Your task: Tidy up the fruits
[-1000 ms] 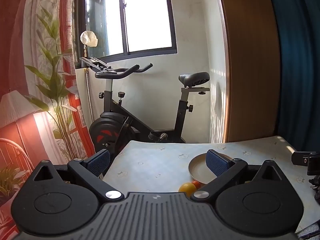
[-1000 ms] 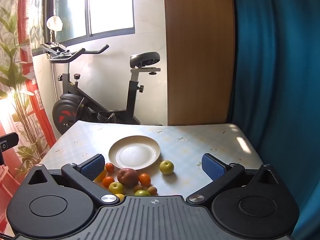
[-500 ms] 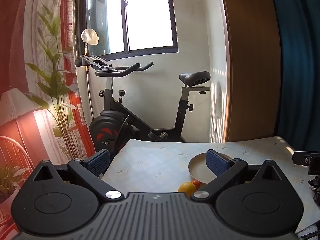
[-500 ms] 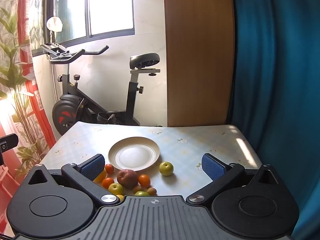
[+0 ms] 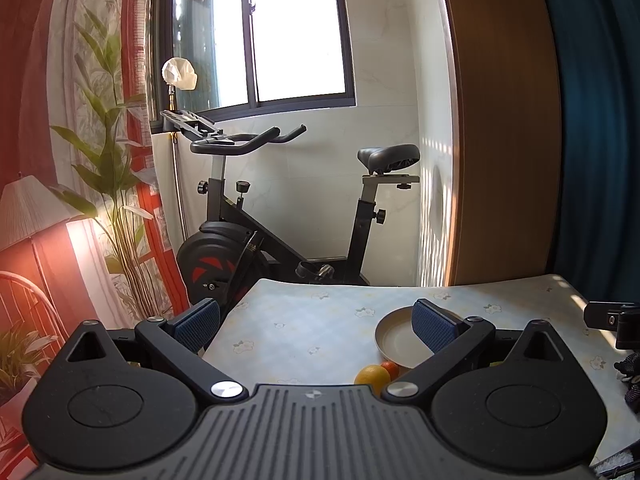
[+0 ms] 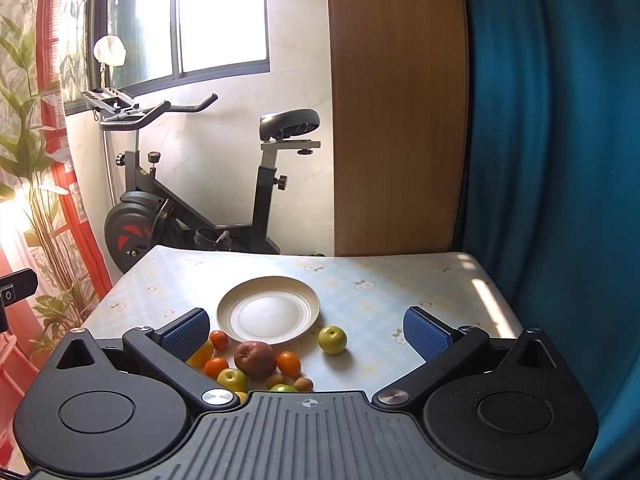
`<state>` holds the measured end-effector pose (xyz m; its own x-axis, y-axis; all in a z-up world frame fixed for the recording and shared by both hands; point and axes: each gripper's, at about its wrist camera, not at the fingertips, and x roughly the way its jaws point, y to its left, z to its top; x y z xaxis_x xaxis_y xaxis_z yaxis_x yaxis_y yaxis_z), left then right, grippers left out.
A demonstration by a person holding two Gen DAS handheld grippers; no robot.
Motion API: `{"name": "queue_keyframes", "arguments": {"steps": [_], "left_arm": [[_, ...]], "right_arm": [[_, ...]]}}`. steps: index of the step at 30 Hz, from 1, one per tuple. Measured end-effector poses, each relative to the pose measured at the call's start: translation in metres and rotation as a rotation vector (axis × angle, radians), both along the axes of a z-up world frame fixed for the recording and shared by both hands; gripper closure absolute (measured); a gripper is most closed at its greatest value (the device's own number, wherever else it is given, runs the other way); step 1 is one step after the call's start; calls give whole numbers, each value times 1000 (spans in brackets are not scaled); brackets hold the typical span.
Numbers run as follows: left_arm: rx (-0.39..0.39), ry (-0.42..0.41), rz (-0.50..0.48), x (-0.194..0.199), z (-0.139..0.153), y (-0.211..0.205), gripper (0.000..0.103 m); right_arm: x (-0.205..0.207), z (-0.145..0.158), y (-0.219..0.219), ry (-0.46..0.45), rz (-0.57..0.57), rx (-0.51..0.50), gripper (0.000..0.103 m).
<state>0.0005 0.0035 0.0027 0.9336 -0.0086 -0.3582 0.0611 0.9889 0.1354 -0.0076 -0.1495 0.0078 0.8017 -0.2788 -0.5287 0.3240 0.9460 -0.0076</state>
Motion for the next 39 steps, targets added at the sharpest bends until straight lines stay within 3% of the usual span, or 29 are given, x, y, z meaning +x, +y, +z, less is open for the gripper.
{"name": "queue_keyframes", "arguments": {"steps": [39], "left_arm": [[-4, 4, -6, 1, -1, -1, 0]], "right_arm": [[0, 3, -3, -5, 0, 0, 0]]}}
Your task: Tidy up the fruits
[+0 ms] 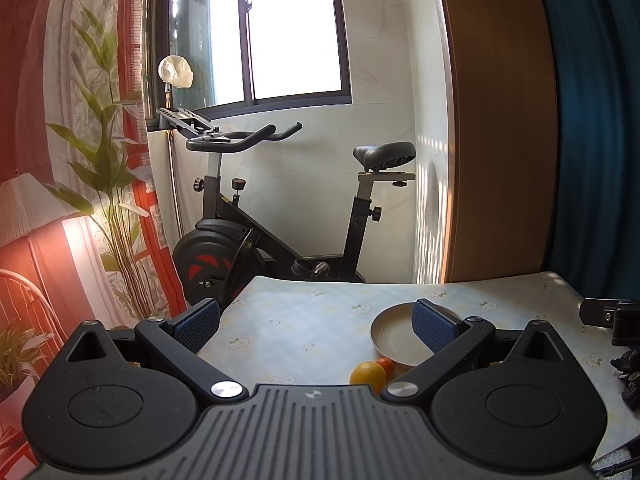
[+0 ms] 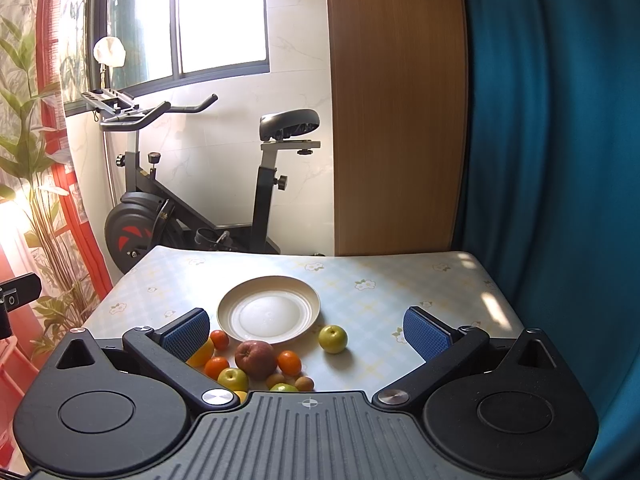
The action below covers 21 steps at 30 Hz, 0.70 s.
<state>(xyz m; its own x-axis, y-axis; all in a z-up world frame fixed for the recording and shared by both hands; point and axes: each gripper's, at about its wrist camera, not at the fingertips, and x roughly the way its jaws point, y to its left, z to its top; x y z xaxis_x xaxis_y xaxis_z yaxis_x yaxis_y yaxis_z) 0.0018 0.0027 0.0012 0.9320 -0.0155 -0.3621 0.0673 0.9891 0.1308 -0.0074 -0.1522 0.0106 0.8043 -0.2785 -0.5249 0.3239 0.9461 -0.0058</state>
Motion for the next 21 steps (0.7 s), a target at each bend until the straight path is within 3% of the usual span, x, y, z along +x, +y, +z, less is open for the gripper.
{"name": "queue_keyframes", "arguments": {"steps": [21], "left_arm": [[-25, -2, -32, 10, -4, 4, 0]], "right_arm": [[-5, 0, -2, -26, 32, -18, 0]]}}
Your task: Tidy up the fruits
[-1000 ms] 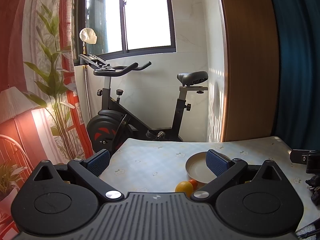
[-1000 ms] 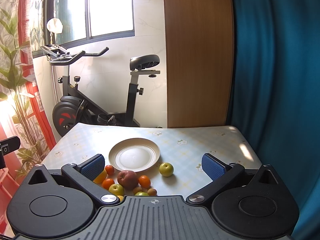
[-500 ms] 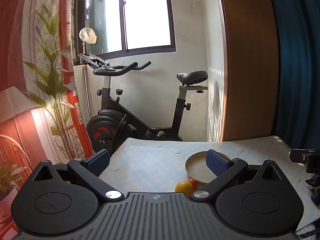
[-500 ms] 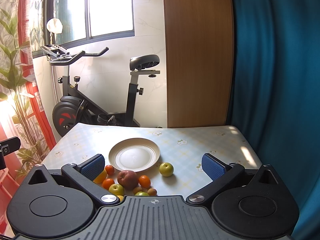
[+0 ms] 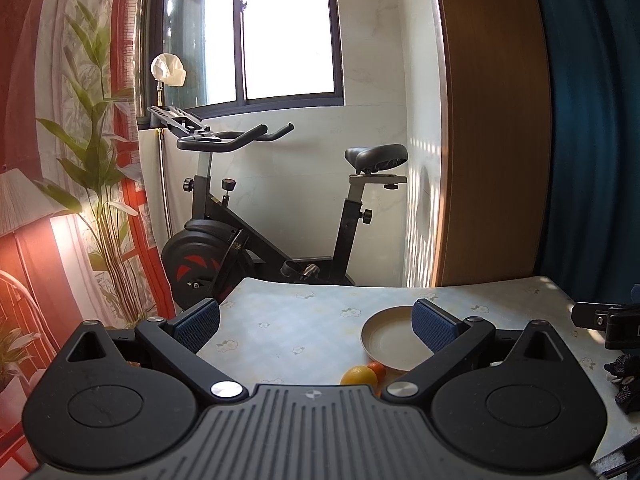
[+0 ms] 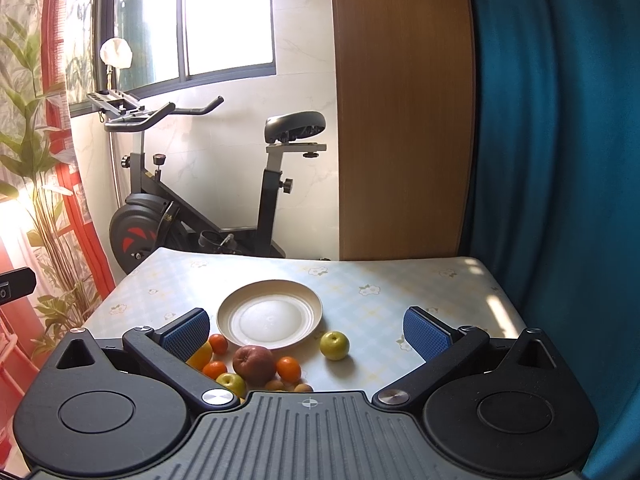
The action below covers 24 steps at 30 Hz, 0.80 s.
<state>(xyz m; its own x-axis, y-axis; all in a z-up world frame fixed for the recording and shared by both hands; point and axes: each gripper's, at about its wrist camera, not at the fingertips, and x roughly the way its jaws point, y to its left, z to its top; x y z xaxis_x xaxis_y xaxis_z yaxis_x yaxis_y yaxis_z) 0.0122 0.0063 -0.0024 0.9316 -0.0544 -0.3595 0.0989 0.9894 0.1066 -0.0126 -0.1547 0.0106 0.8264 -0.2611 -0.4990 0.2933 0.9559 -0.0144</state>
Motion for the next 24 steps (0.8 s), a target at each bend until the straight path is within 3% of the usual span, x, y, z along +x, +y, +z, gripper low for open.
{"name": "queue_keyframes", "arguments": {"steps": [7, 16, 21, 24], "left_arm": [[-79, -2, -94, 23, -6, 10, 0], [-65, -19, -127, 65, -26, 2, 1], [-55, 25, -133, 96, -38, 1, 1], [-87, 64, -149, 114, -46, 5, 2]], "right_arm": [[12, -28, -33, -100, -16, -49, 0], [37, -74, -57, -205, -11, -28, 0], [66, -94, -53, -157, 68, -35, 0], [84, -107, -45, -130, 109, -68, 0]]}}
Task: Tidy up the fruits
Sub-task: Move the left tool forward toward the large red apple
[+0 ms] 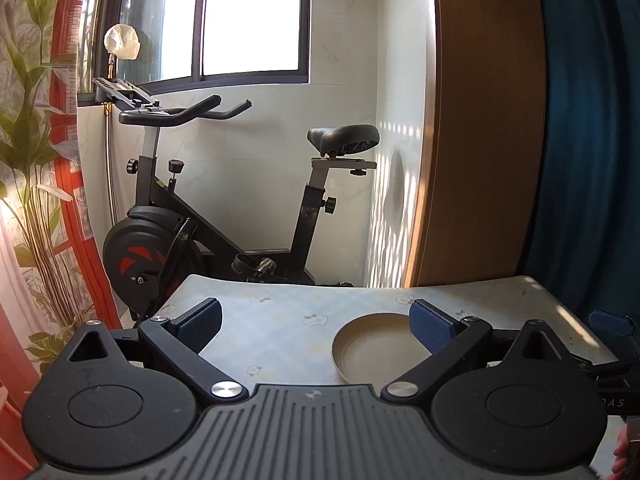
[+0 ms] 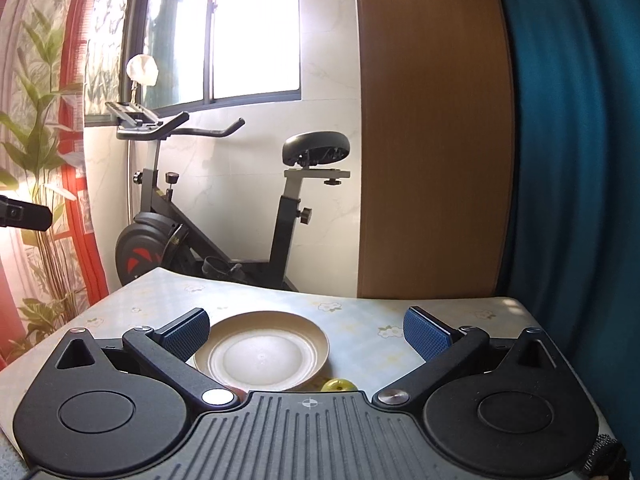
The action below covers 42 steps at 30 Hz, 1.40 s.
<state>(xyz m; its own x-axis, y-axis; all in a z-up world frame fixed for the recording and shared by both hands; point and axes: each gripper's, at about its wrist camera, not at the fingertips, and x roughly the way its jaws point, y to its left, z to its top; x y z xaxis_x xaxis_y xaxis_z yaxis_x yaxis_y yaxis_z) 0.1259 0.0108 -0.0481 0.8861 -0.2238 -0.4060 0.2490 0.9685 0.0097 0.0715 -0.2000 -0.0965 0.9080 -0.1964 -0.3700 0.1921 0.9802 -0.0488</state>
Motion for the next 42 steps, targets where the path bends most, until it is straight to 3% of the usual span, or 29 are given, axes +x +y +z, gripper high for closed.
{"name": "queue_keyframes", "arguments": {"steps": [2, 6, 13, 18, 21, 24, 27, 29, 31, 36, 42], "left_arm": [[-7, 22, -32, 12, -8, 2, 2], [75, 81, -76, 30, -22, -6, 2], [66, 169, -124, 58, -55, -9, 2], [36, 215, -168, 73, -73, -8, 3], [63, 292, -118, 86, -84, -11, 3], [39, 325, -153, 92, -91, -8, 14], [79, 318, -163, 91, -100, -13, 21], [76, 336, -207, 91, -103, -16, 43], [68, 376, -239, 93, -108, -23, 52], [0, 466, -279, 110, -120, -34, 52], [-107, 592, -301, 131, -135, -44, 52]], "right_arm": [[12, -8, 5, 16, 25, -31, 0], [30, -26, 12, 86, 95, -46, 0], [61, -55, 31, 163, 115, -131, 0], [72, -74, 27, 230, 152, -76, 0], [75, -82, 24, 251, 183, -50, 1], [76, -89, 22, 269, 219, -67, 5], [81, -96, 19, 323, 271, -57, 23], [82, -102, 18, 358, 296, -39, 32], [84, -107, 18, 377, 309, -21, 36], [89, -115, 17, 392, 304, 27, 48], [93, -120, 13, 399, 272, 118, 48]]}}
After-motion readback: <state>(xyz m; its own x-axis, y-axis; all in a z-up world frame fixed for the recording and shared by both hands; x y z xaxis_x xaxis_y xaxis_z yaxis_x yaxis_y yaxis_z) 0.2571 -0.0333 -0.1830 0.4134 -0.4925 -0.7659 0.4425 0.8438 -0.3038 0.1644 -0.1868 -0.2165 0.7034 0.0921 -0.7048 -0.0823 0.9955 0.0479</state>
